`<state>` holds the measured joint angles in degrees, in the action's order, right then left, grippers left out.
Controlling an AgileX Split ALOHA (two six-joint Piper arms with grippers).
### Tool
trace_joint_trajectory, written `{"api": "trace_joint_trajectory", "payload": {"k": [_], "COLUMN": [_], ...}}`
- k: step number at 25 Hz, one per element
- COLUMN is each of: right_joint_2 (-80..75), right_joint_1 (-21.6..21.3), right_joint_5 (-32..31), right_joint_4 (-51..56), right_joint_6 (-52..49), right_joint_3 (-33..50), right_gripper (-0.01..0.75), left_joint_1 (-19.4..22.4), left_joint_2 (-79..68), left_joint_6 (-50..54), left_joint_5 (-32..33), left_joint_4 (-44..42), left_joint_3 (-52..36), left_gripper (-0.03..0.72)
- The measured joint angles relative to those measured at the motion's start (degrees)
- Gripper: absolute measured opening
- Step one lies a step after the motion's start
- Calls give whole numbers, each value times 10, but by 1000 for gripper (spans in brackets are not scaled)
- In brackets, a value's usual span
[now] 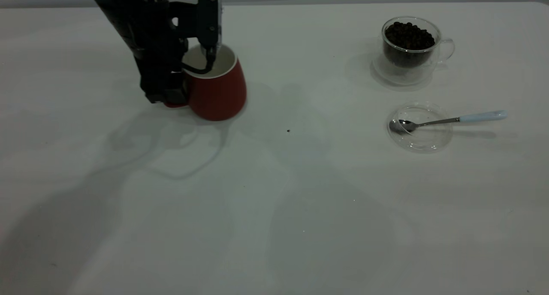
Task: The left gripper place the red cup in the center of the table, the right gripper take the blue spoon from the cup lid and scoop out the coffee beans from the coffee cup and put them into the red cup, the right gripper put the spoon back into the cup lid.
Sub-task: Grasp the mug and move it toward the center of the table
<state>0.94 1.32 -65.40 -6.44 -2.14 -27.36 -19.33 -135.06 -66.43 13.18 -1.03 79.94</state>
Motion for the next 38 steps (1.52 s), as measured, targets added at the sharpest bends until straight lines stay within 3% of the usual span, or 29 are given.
{"api": "trace_joint_trajectory", "payload": {"k": [10, 25, 38], "right_joint_2": [0, 0, 0], "right_joint_1": [0, 0, 0], "right_joint_5": [0, 0, 0], "right_joint_4": [0, 0, 0], "right_joint_6": [0, 0, 0], "right_joint_3": [0, 0, 0], "right_gripper": [466, 466, 466], "left_joint_1": [-14, -42, -7], "left_joint_2": [-24, -33, 63], "left_joint_6": [-1, -11, 39], "left_joint_5": [29, 39, 181], "left_joint_4": [69, 72, 71], "left_joint_3": [61, 74, 74], "left_gripper": [595, 595, 593]}}
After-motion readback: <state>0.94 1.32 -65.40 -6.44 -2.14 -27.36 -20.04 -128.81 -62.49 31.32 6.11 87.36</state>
